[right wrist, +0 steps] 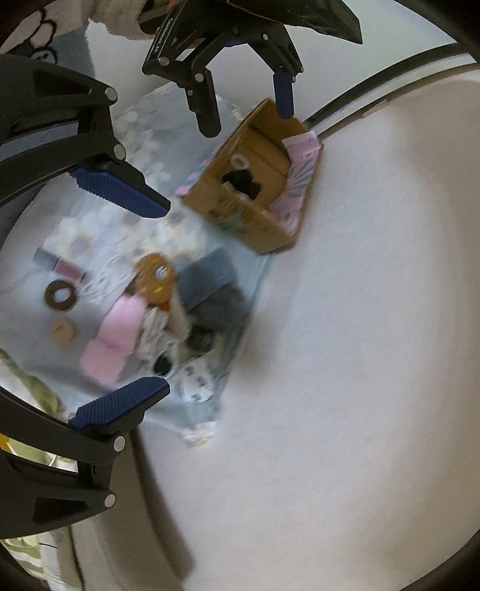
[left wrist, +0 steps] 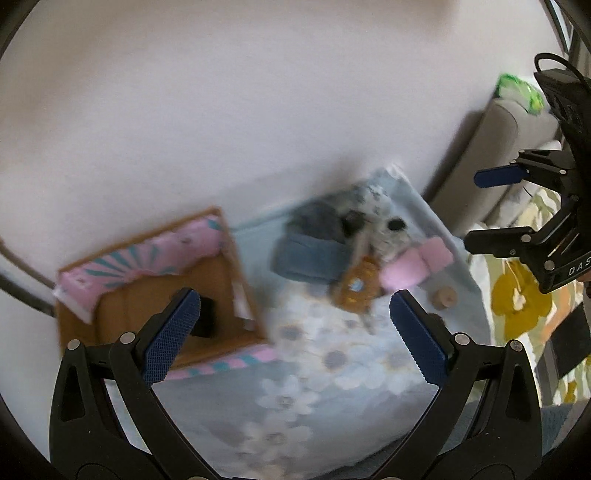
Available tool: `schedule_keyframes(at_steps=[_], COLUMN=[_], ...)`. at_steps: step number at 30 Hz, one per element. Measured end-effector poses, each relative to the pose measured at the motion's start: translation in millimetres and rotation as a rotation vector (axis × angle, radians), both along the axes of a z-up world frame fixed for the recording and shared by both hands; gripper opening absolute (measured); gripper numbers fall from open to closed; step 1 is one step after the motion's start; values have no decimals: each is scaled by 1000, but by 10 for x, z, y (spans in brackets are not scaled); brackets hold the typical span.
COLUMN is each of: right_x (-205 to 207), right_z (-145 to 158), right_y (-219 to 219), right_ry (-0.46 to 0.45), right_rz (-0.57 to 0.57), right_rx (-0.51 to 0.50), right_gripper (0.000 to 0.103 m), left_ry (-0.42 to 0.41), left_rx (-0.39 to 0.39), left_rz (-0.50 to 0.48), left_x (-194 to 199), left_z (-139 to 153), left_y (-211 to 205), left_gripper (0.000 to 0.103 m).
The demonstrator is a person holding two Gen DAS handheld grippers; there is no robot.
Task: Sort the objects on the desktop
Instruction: 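Move both grippers back from the box to the items on the table, then grasp clear plastic case with left gripper while right gripper grasps pink fluffy item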
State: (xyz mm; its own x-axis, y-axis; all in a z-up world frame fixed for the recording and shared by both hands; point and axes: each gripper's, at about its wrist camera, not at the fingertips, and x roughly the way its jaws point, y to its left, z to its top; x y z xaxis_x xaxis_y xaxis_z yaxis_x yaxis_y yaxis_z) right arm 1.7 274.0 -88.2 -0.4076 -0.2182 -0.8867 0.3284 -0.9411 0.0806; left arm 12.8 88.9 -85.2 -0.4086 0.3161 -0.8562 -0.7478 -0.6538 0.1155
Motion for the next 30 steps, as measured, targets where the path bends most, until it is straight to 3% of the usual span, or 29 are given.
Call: schedule_keyframes(at_steps=[8, 17, 27, 30], right_x=[182, 172, 21, -34], right_z=[-451, -1092, -1499, -1575], right_y=[393, 812, 767, 758], right_ry=[-47, -82, -112, -114], right_rz=[79, 280, 470, 497], right_rx=[34, 93, 46, 54], right_gripper=[86, 86, 86, 86], left_ry=[-130, -220, -252, -263], left_rx=[-46, -61, -44, -31], left_rz=[-26, 115, 230, 262], left_x=[463, 585, 534, 508], left_z=[-728, -1520, -1919, -1961], left_y=[428, 742, 809, 782], left_gripper=[102, 102, 101, 94])
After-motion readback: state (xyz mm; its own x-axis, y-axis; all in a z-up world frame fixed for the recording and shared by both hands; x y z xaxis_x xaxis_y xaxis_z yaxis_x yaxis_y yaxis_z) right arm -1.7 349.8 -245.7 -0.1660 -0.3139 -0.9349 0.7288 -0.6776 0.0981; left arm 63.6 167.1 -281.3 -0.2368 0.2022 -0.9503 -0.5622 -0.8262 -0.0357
